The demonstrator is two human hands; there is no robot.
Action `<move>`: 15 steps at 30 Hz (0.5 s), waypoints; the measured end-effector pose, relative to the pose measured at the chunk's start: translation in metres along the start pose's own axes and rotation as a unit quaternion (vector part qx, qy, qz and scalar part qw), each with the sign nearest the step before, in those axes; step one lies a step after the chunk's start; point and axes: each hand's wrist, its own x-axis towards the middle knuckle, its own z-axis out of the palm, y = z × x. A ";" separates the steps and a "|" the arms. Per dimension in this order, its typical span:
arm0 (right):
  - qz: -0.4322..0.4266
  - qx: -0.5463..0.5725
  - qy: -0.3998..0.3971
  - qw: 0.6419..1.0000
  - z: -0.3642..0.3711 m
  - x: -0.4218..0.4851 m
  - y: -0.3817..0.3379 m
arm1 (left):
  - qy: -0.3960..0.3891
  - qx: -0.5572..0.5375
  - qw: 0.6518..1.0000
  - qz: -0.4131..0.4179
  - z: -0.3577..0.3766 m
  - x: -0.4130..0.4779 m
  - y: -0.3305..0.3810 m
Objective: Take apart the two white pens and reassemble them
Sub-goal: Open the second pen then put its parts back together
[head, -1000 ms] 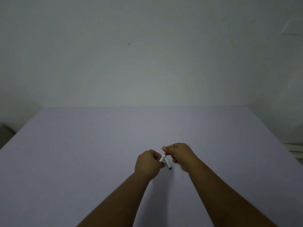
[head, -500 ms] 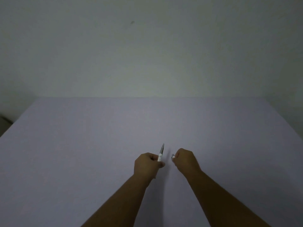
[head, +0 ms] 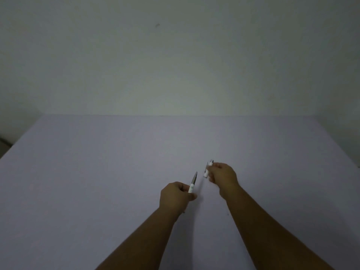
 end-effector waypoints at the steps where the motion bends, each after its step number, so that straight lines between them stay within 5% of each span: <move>1: 0.010 0.057 -0.005 0.998 -0.003 0.000 -0.006 | -0.002 0.000 1.000 0.001 0.000 -0.001 0.001; 15: 0.057 0.151 -0.062 0.985 -0.013 -0.020 -0.017 | -0.017 0.007 1.000 0.009 0.007 -0.019 0.005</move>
